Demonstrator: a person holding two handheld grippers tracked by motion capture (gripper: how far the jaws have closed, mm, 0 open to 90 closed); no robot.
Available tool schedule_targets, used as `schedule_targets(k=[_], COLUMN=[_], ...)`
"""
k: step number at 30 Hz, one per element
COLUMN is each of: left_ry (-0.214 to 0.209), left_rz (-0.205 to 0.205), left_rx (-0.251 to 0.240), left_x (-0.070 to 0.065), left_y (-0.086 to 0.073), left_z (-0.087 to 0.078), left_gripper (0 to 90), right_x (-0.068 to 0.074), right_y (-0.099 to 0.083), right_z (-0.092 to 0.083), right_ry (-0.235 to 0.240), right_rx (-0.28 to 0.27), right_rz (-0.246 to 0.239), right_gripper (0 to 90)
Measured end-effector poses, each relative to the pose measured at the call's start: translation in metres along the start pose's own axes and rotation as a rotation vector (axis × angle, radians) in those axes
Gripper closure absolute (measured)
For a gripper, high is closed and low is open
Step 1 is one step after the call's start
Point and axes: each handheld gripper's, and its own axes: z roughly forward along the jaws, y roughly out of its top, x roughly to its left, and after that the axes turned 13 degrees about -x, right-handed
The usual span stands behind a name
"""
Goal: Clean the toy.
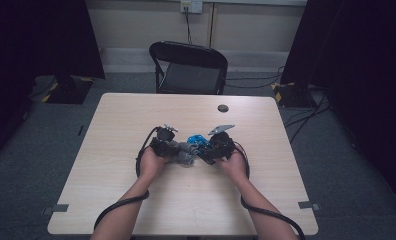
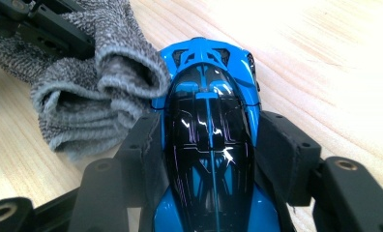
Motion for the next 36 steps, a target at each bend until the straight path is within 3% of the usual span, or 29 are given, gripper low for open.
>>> schedule_targets(k=[8,17,27,36], left_ry=[0.021,0.049,0.086,0.112], left_rz=[-0.037,-0.051,-0.080,-0.101], left_rx=[0.002,0.004,-0.018,-0.043], left_x=[0.010,0.017,0.025,0.034], left_y=[0.000,0.003,0.003,0.003], left_z=[-0.002,0.000,-0.001,-0.012], left_gripper=[77.5,77.5,77.5,77.7], right_x=[0.000,0.000,0.000,0.000], right_y=[0.000,0.000,0.000,0.000], right_z=[0.000,0.000,0.000,0.000], right_ry=[0.003,0.000,0.000,-0.001], right_rx=[0.000,-0.002,-0.001,-0.001], right_rz=[-0.001,0.003,0.002,0.001], right_gripper=[43.3,43.3,43.3,43.3])
